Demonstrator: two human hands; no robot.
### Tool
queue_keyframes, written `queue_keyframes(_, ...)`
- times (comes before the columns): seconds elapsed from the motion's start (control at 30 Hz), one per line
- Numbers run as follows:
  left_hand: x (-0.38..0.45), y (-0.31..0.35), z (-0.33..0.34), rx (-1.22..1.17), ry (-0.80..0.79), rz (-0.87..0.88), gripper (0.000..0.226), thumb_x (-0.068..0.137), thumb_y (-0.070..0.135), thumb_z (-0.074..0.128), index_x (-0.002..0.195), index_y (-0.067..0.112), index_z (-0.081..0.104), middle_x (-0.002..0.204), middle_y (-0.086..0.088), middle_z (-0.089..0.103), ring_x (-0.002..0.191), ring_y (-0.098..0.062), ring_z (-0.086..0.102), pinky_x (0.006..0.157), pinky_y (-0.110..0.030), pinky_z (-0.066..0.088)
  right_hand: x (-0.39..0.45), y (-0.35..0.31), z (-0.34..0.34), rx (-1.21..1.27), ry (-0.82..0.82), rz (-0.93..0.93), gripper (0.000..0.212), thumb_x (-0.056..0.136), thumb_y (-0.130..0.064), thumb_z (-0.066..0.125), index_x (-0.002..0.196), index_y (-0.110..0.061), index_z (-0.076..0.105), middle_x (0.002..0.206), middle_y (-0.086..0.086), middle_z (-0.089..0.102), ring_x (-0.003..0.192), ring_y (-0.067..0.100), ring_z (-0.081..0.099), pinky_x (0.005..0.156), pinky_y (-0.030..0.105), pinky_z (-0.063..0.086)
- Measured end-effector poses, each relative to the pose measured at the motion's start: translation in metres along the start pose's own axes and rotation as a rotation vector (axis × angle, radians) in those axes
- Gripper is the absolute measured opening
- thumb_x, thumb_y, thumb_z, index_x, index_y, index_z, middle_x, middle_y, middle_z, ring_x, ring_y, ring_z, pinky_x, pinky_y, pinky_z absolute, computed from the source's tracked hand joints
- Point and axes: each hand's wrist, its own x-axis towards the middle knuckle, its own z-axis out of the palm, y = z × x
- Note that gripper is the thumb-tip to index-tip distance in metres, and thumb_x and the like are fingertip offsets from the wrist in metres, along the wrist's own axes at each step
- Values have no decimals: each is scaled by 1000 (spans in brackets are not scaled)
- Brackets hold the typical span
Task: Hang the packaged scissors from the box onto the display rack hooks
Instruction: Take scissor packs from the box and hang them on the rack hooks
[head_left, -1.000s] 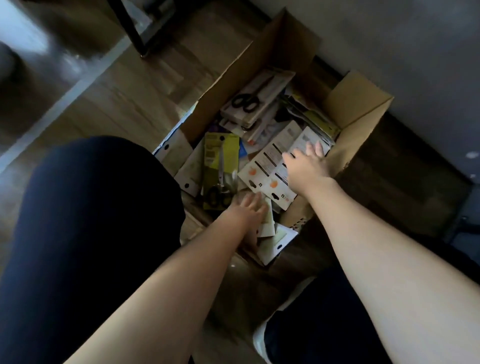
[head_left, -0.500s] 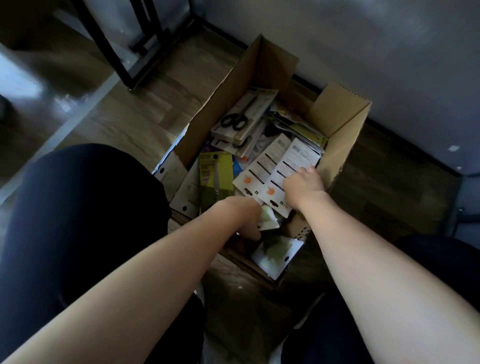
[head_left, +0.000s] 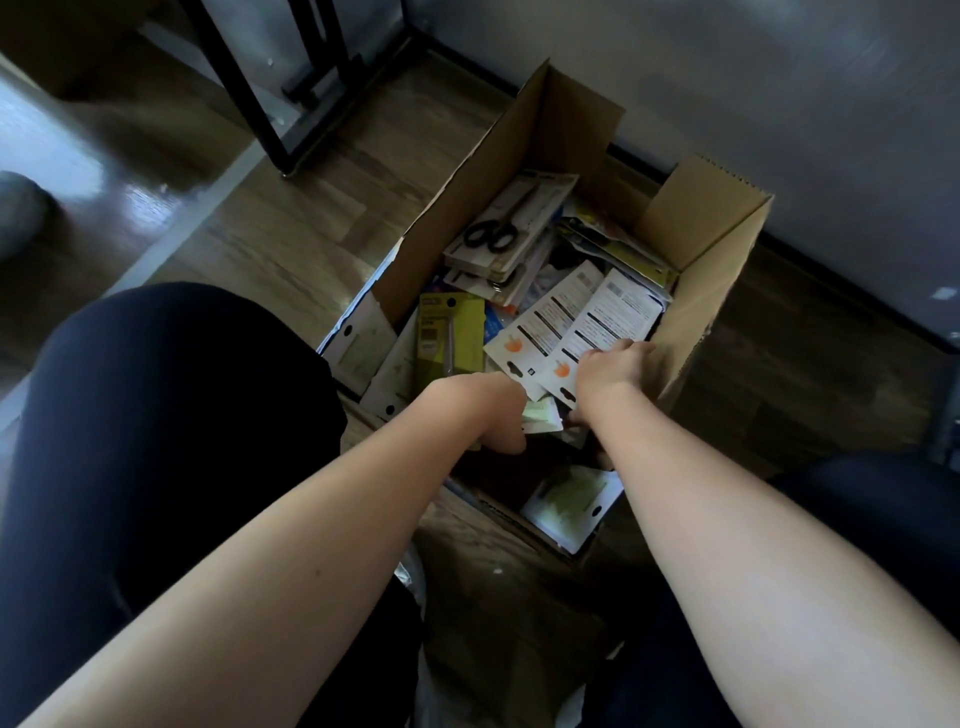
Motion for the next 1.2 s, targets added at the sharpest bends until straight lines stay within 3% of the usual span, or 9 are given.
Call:
queue_keyframes(0.1,1,3,-3,-6,-33,14,21,90,26,53,104,11,53,96,-4,46,83,-22,49,69,-30,42,0,1,0,31,9,-32,61,90,-40,53,138,-6,40,138,13,46,130,40,34,105,54,33)
queue_keyframes(0.3,-12,17,4,-5,52,-58,36,93,10,47,128,3,43,125,-15,50,110,-31,55,84,-35,47,-26,9,-4,133,99,-58,51,94,-22,48,137,2,37,135,18,47,126,39,42,103,47,37)
queue_keyframes(0.43,-31,26,3,31,166,-109,30,94,4,45,124,2,46,123,-15,54,109,-32,57,83,-36,47,-52,20,-13,216,162,-64,55,95,-17,45,139,10,28,134,22,48,124,37,46,100,44,38)
queue_keyframes(0.53,-58,31,-15,-16,203,-181,37,93,5,46,130,4,39,122,-16,55,111,-35,56,82,-40,48,-78,41,-32,353,218,-73,50,92,-16,53,134,4,36,123,19,56,112,32,55,89,39,44)
queue_keyframes(0.67,-111,43,-56,-7,279,-206,38,90,2,47,125,7,34,116,-15,58,106,-38,58,69,-38,40,-121,88,-66,588,278,-65,36,95,-6,47,129,-3,39,118,19,60,106,32,60,77,36,50)
queue_keyframes(0.9,-235,66,-156,-71,483,-251,27,88,0,37,115,6,39,99,-13,58,94,-38,59,66,-37,37,-224,161,-126,711,363,-138,26,95,-1,44,121,-6,45,105,16,65,95,29,65,74,32,52)
queue_keyframes(1.07,-321,79,-228,-146,616,-234,11,91,1,38,93,11,40,102,-12,59,88,-37,57,61,-35,37,-298,222,-191,867,342,-105,26,95,-2,42,120,-6,47,113,20,62,105,36,61,81,38,50)
queue_keyframes(1.2,-383,92,-278,-176,740,-211,16,91,3,41,101,9,51,100,-10,61,87,-35,58,61,-33,35,-352,273,-238,999,382,-35,21,95,-9,45,114,-7,53,111,20,63,102,35,61,74,37,50)
